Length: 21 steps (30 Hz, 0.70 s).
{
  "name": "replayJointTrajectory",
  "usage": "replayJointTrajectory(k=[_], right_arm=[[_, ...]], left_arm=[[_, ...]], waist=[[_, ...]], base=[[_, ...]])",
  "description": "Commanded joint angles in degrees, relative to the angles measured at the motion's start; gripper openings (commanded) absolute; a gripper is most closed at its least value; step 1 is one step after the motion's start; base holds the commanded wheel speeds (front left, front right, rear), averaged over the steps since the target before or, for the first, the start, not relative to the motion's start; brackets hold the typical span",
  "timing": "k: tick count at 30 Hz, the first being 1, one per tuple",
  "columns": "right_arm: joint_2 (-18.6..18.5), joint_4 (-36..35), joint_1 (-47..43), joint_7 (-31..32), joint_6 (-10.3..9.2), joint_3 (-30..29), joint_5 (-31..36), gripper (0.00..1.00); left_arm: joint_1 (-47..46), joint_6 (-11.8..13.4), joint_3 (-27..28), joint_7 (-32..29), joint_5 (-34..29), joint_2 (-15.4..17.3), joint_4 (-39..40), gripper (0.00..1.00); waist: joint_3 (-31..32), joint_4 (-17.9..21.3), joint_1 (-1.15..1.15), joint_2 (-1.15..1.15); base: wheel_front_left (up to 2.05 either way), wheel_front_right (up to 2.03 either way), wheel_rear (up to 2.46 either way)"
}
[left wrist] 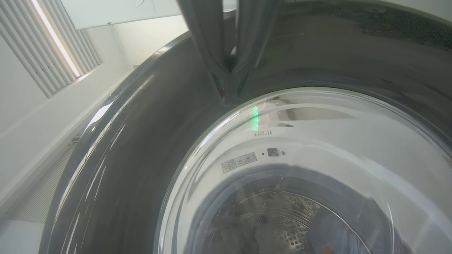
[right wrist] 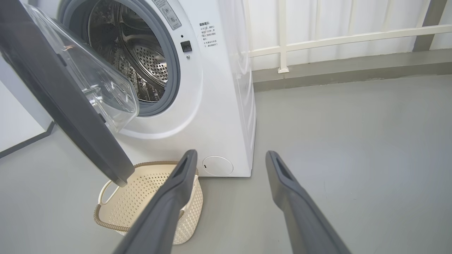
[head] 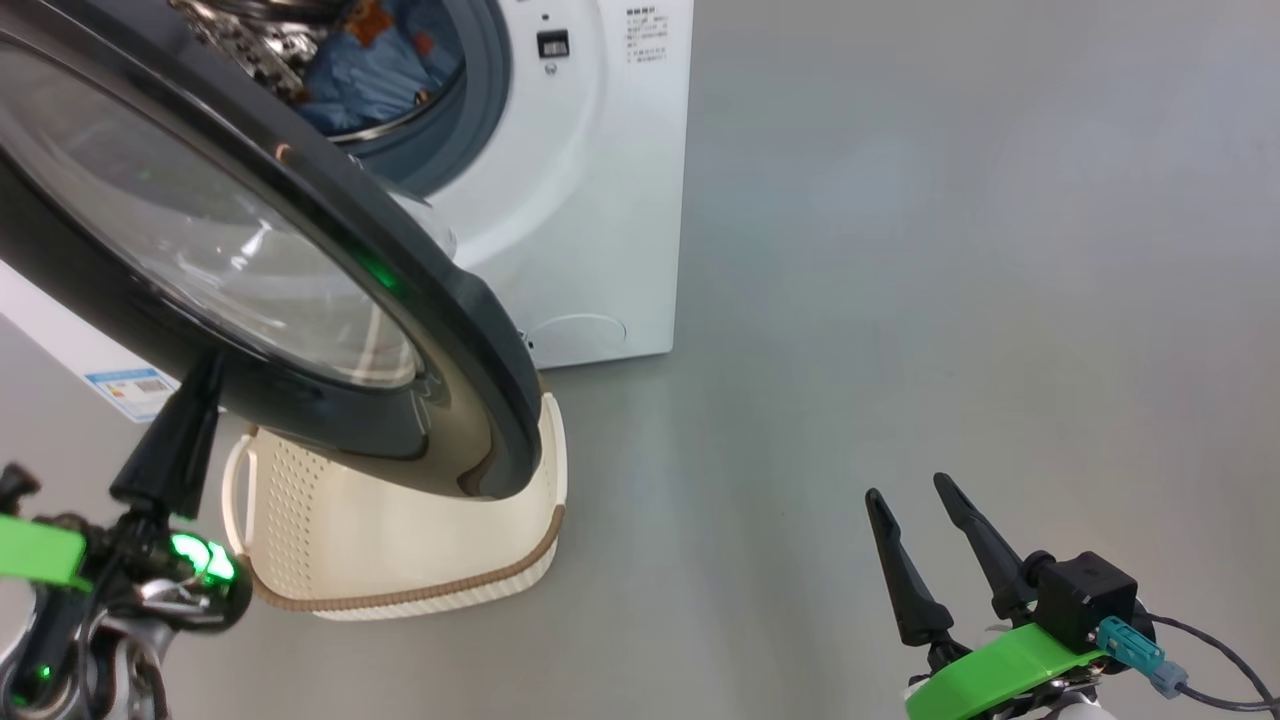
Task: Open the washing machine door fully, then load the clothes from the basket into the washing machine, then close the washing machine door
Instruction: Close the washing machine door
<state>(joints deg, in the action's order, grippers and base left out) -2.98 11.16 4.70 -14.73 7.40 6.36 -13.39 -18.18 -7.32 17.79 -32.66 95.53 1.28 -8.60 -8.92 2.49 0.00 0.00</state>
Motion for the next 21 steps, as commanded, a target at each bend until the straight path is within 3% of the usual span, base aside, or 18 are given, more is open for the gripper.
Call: replayJointTrajectory(k=[1, 3, 4, 10, 11, 12, 18, 21], right_arm=[[0.11, -1.03, 0.06, -0.27, 0.09, 1.37, -0.8, 1.0], [0.11, -0.9, -0.06, -0.27, 0.09, 1.46, -1.03, 1.0], [0.11, -0.83, -0.11, -0.27, 0.09, 1.46, -1.08, 1.0], [0.11, -0.53, -0.99, -0.27, 0.09, 1.07, -1.31, 1.0], [0.11, -0.5, -1.14, -0.27, 0.09, 0.99, -1.35, 1.0], [0.11, -0.48, -1.27, -0.27, 0.09, 0.94, -1.39, 1.0], [0.11, -0.43, -1.57, -0.27, 0.09, 0.93, -1.74, 1.0], [0.11, -0.84, -1.57, -0.27, 0.09, 0.94, -1.71, 1.0]], left_arm=[[0.32, -0.17, 1.83, 0.82, 0.59, 1.6, 1.65, 0.0], [1.59, -0.17, 1.45, 1.81, 0.83, 1.6, 1.84, 0.0], [2.27, -0.17, 1.23, 2.13, 0.88, 1.6, 1.98, 0.05], [5.8, -0.17, 0.09, 4.96, 1.32, 1.6, 2.4, 0.45], [6.28, -0.17, -0.07, 5.56, 1.37, 1.6, 2.53, 0.79], [6.76, -0.17, -0.17, 6.28, 1.31, 1.6, 2.7, 1.0], [9.12, -0.17, -0.35, 10.52, 0.65, 1.6, 3.63, 1.0], [10.12, -0.17, -0.38, 13.57, -4.34, 1.63, 5.18, 1.0]], waist=[[0.92, -0.08, 0.0, 0.0], [1.57, 0.08, 0.0, 0.0], [1.86, 0.1, 0.0, 0.0], [3.75, -0.06, 0.0, 0.0], [4.03, -0.11, 0.0, 0.0], [4.24, -0.16, 0.0, 0.0], [5.33, -0.49, 0.0, 0.0], [5.48, -0.72, 0.0, 0.0]], base=[[0.0, 0.0, 0.0], [0.0, 0.0, 0.0], [0.0, 0.0, 0.0], [0.0, 0.0, 0.0], [0.0, 0.0, 0.0], [0.0, 0.0, 0.0], [0.0, 0.0, 0.0], [0.0, 0.0, 0.0]])
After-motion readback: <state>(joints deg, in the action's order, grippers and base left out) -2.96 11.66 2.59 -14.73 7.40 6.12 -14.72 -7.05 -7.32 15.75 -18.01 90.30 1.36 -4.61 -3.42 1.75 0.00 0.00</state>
